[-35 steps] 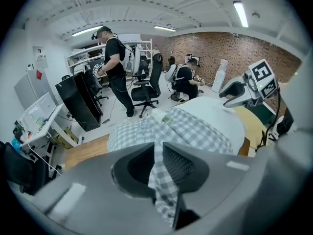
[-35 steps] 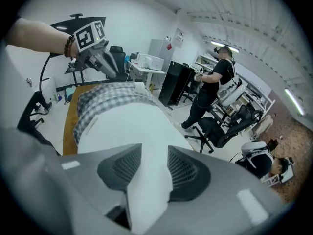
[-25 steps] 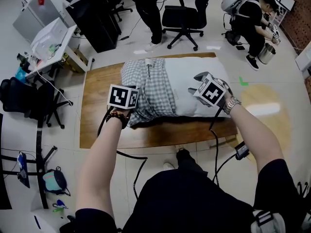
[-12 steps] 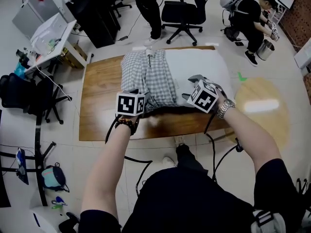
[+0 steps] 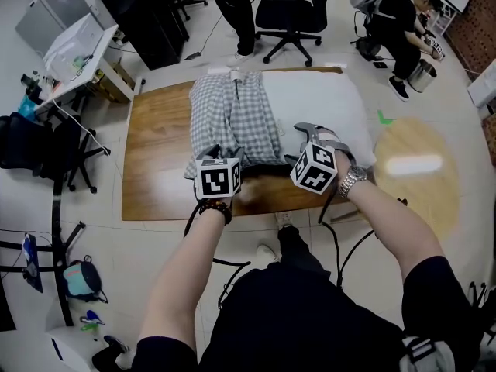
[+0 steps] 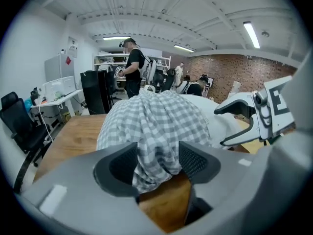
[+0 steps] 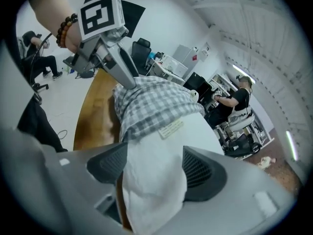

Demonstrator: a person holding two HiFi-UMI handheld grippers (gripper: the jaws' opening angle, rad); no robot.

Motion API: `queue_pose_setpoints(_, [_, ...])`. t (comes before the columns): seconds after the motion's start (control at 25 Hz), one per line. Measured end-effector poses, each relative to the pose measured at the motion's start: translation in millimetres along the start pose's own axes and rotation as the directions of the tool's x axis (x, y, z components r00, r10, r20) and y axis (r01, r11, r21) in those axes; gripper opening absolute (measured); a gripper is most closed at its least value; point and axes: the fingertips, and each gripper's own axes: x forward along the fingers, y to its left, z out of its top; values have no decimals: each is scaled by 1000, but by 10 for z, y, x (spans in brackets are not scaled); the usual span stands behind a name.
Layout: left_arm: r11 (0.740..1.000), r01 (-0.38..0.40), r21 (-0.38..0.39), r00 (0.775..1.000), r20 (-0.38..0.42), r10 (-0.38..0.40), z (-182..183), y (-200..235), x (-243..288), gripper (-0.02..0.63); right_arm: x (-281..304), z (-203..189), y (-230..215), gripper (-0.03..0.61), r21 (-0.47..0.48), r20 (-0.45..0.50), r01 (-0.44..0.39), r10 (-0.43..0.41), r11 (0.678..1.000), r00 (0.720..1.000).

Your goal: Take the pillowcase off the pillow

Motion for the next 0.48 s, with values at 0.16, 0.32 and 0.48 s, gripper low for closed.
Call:
queue_pose_setpoints(0.16, [999, -15, -29, 999, 38, 16, -46, 3, 74, 270, 145, -22, 14, 353, -84, -13, 82, -83, 993, 996])
queue_pose_setpoints(0.32, [999, -18, -50, 999, 31, 20, -94, -13, 218, 270, 315, -111, 10, 354, -115, -42, 106, -111, 988, 993])
queue_pose_setpoints(0.48, [997, -16, -79, 1000, 6, 17, -206, 13, 357, 268, 476, -201, -9, 354, -130, -73, 124, -134, 984, 988])
